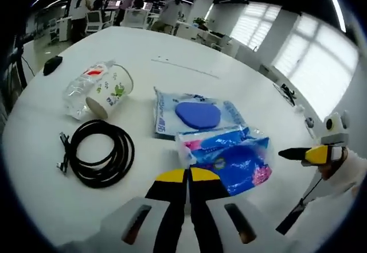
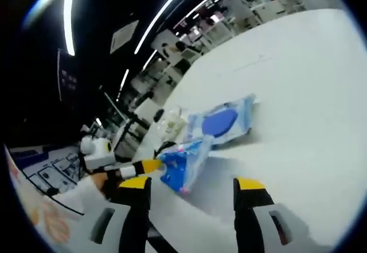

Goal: Arrange the tabletop items into an orderly group along one side of the table until the central work area is clear of visible clutter.

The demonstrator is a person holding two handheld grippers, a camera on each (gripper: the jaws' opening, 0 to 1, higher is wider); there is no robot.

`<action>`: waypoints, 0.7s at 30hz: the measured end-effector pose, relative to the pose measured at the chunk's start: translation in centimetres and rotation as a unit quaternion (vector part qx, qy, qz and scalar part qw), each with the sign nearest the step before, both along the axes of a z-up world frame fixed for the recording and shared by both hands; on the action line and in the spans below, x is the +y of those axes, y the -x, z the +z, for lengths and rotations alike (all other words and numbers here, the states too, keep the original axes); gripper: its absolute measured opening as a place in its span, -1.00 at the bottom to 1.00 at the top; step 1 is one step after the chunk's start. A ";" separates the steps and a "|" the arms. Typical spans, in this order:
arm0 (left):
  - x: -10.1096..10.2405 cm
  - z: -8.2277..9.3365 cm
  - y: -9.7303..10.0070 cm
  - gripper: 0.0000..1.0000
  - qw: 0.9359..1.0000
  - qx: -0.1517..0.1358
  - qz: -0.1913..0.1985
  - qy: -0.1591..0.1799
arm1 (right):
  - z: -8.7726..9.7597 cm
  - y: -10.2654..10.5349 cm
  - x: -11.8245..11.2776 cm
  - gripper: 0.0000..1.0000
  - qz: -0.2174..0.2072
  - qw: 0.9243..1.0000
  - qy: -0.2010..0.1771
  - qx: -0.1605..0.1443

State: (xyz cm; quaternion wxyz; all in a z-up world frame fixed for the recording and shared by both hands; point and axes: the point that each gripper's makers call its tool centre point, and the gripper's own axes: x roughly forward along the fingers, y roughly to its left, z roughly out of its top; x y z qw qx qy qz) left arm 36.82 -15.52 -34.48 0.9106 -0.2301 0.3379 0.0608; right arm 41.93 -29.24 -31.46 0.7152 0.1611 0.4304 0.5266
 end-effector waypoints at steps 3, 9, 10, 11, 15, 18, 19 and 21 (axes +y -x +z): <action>-1.3 0.8 -0.2 -1.00 1.000 -0.005 -0.004 0.005 | -0.4 0.2 0.3 -0.14 0.016 1.000 0.004 -0.002; -2.8 2.0 -1.1 -1.00 0.999 -0.029 -0.017 0.024 | -0.6 -1.5 -1.1 -1.00 -0.005 1.000 0.011 -0.017; -3.2 2.4 -1.4 -1.00 0.998 -0.039 -0.025 0.035 | -0.5 -2.2 -1.5 -1.00 -0.025 1.000 0.006 -0.002; -3.3 2.6 -1.5 -1.00 0.998 -0.043 -0.022 0.039 | -0.3 -2.7 -1.9 -1.00 -0.041 0.999 -0.002 0.009; -3.9 3.5 -2.8 -0.94 0.996 -0.069 -0.020 0.059 | 0.3 -4.3 -3.0 -1.00 -0.072 0.997 -0.025 0.025; -4.5 4.1 -3.6 -0.69 0.995 -0.076 -0.021 0.054 | 0.9 -5.2 -3.2 -1.00 -0.099 0.993 -0.043 0.039; -4.6 4.1 -3.9 -0.54 0.995 -0.075 -0.022 0.056 | 1.1 -5.3 -3.3 -1.00 -0.103 0.993 -0.047 0.041; -5.2 3.9 -4.4 -0.31 0.995 -0.074 -0.026 0.069 | 1.6 -6.3 -3.8 -1.00 -0.115 0.991 -0.056 0.037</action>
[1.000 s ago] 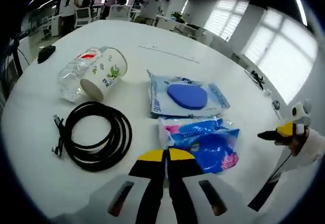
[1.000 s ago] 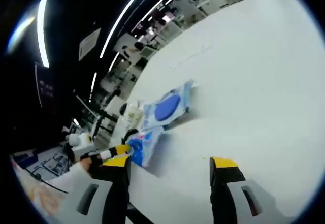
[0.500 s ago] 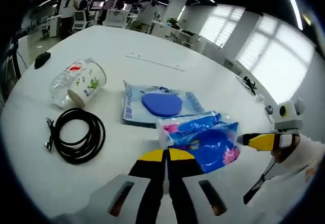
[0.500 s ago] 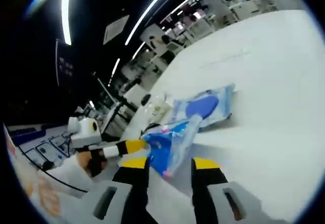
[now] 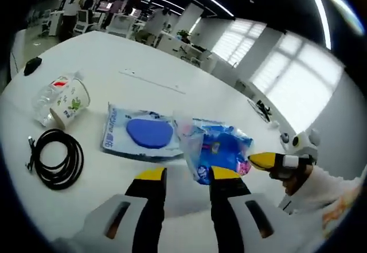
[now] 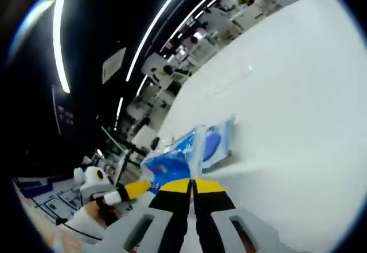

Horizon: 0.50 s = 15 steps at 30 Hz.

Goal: Arrange the tabletop items into an orderly group along one side of the table until the central work area is clear of visible clutter.

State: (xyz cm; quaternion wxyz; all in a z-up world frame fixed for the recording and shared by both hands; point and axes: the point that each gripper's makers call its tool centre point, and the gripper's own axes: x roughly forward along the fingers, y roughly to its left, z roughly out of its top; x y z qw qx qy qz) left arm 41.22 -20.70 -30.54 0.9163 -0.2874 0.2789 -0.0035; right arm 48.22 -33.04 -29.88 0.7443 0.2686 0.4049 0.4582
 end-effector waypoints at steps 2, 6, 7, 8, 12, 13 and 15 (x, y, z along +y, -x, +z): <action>-0.7 -0.1 -0.3 -0.26 1.000 0.002 -0.021 0.001 | 0.7 -0.3 0.0 -1.00 -0.001 1.000 -0.017 -0.004; -1.5 0.9 -1.1 -0.90 0.998 -0.024 -0.055 -0.034 | 0.3 -0.9 -0.6 -1.00 -0.006 1.000 -0.009 -0.001; -1.7 1.2 -1.4 -0.98 0.998 -0.026 -0.053 -0.034 | 0.2 -1.0 -0.8 -1.00 -0.008 1.000 -0.006 -0.001; -1.8 1.3 -1.6 -1.00 0.998 -0.026 -0.051 -0.035 | 0.2 -1.0 -0.9 -1.00 -0.008 1.000 -0.001 -0.003; -2.5 1.5 -3.3 -1.00 0.998 -0.027 -0.055 -0.027 | 0.8 -2.1 -1.6 -1.00 -0.018 1.000 0.011 -0.021; -2.5 1.5 -3.5 -1.00 0.998 -0.026 -0.057 -0.026 | 0.9 -2.6 -1.8 -1.00 -0.023 0.999 0.012 -0.025; -3.1 1.4 -4.6 -1.00 0.997 -0.020 -0.068 -0.028 | 0.9 -3.6 -2.3 -1.00 -0.034 0.999 0.016 -0.031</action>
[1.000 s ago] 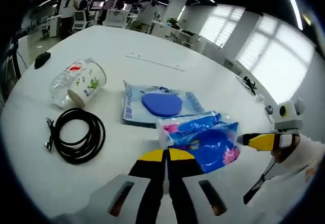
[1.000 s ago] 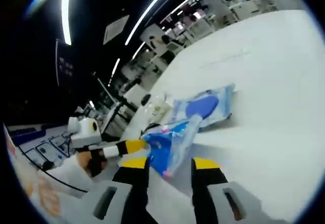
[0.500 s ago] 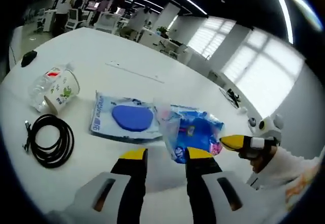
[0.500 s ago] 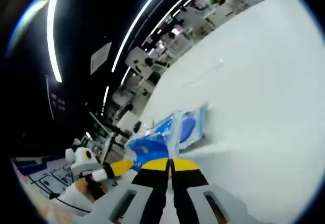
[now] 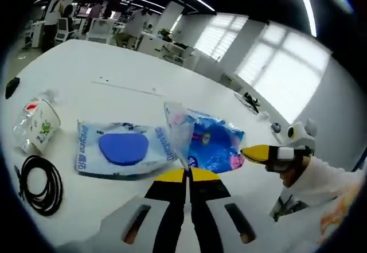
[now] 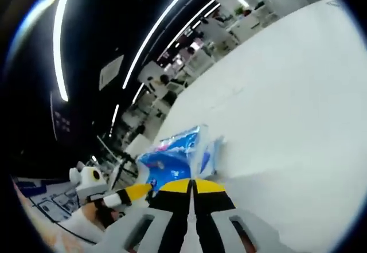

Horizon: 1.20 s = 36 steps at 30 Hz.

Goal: Arrange the tabletop items into an orderly group along one side of the table until the central work area is clear of visible clutter.

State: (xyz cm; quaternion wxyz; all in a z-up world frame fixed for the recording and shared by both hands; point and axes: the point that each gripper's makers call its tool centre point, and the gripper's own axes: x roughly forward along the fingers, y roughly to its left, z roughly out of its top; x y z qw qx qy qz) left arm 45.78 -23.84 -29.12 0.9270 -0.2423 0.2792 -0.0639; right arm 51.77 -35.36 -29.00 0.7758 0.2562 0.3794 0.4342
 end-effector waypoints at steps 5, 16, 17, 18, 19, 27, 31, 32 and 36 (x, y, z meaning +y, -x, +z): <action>-2.2 0.6 -2.8 -1.00 0.999 -0.001 -0.031 -0.008 | 1.4 -3.3 -1.8 -1.00 -0.048 0.998 -0.006 -0.028; -5.8 -0.4 -7.3 -1.00 0.997 0.018 -0.076 -0.024 | 3.0 -9.8 -2.6 -1.00 -0.003 0.979 0.125 -0.159; -5.9 -1.3 -7.6 -1.00 0.996 0.032 -0.079 -0.031 | 2.2 -9.9 -2.8 -1.00 -0.009 0.981 0.132 -0.144; -5.8 -1.9 -7.9 -1.00 0.996 0.040 -0.079 -0.030 | 1.0 -9.8 -3.1 -1.00 -0.012 0.981 0.148 -0.128; -5.9 -2.8 -7.9 -1.00 0.995 0.058 -0.075 -0.021 | 0.4 -9.8 -3.2 -1.00 -0.009 0.978 0.160 -0.133; -5.4 -6.5 -7.8 -1.00 0.992 0.122 -0.038 0.006 | -3.9 -9.7 -2.9 -1.00 -0.012 0.979 0.179 -0.095; -4.9 -7.9 -7.8 -1.00 0.989 0.143 -0.011 0.034 | -6.4 -10.3 -2.2 -1.00 -0.002 0.977 0.191 -0.090; -4.9 -8.2 -8.0 -1.00 0.989 0.146 -0.009 0.037 | -6.8 -10.4 -2.3 -1.00 -0.004 0.977 0.194 -0.083; -4.5 -9.1 -8.3 -1.00 0.986 0.159 0.003 0.050 | -7.3 -9.9 -2.5 -1.00 -0.014 0.979 0.193 -0.061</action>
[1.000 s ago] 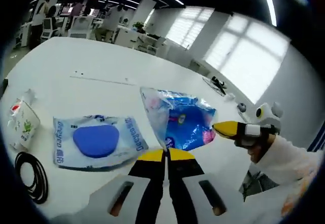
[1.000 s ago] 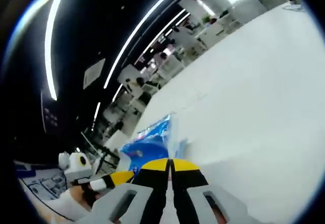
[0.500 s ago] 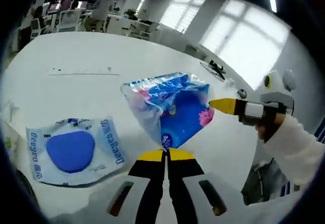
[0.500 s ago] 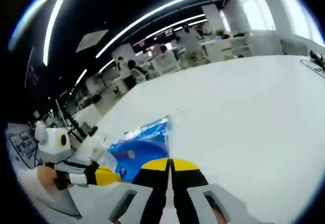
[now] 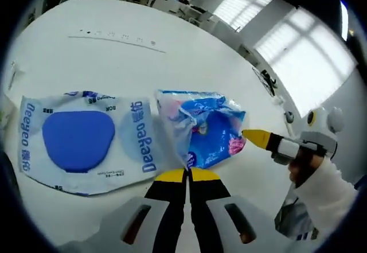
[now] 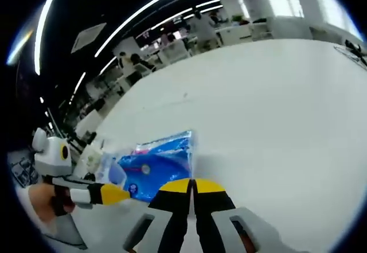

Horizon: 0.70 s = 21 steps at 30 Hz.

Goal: Arrange the tabletop items into an orderly group along one side of the table until the central work area is clear of visible clutter.

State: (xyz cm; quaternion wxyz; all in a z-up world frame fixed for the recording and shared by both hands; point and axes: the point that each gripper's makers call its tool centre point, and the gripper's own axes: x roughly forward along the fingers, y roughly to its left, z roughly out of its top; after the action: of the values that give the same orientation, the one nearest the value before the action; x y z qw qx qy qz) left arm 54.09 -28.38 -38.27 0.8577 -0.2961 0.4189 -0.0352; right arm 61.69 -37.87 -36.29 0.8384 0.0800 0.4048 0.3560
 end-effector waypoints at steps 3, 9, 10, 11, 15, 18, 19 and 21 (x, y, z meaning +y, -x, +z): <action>0.1 -0.6 -0.1 -1.00 1.000 0.011 0.015 0.017 | -0.8 0.3 -0.1 -1.00 0.007 1.000 0.013 -0.002; 0.0 -1.2 -0.1 -1.00 1.000 0.009 0.014 0.015 | -3.2 0.6 -1.1 -1.00 0.007 1.000 0.018 0.023; -0.1 -1.3 0.0 -1.00 1.000 0.009 0.015 0.016 | -3.3 0.6 -1.1 -1.00 0.000 1.000 0.011 0.028; -0.2 -1.4 0.0 -1.00 1.000 0.010 0.015 0.016 | -3.5 0.5 -1.2 -1.00 -0.001 1.000 0.011 0.028; -0.2 -1.5 0.1 -1.00 1.000 0.014 0.015 0.007 | -3.7 0.7 -0.9 -1.00 -0.007 0.999 0.008 0.035; -0.2 -1.3 0.3 -1.00 1.000 0.015 0.016 -0.002 | -4.1 0.8 -0.9 -1.00 -0.014 0.999 0.007 0.040; -0.3 -1.3 0.4 -1.00 1.000 0.015 0.015 -0.004 | -3.8 1.0 -0.9 -1.00 -0.017 0.999 0.008 0.040; -0.4 -1.3 0.7 -1.00 1.000 0.017 0.008 -0.013 | -3.9 1.0 -1.0 -1.00 -0.025 0.999 0.007 0.045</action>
State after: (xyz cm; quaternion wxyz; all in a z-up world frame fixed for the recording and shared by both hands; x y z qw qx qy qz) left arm 53.37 -28.77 -39.55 0.8543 -0.2892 0.4316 -0.0179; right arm 60.67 -38.83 -40.20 0.8286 0.1003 0.4420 0.3285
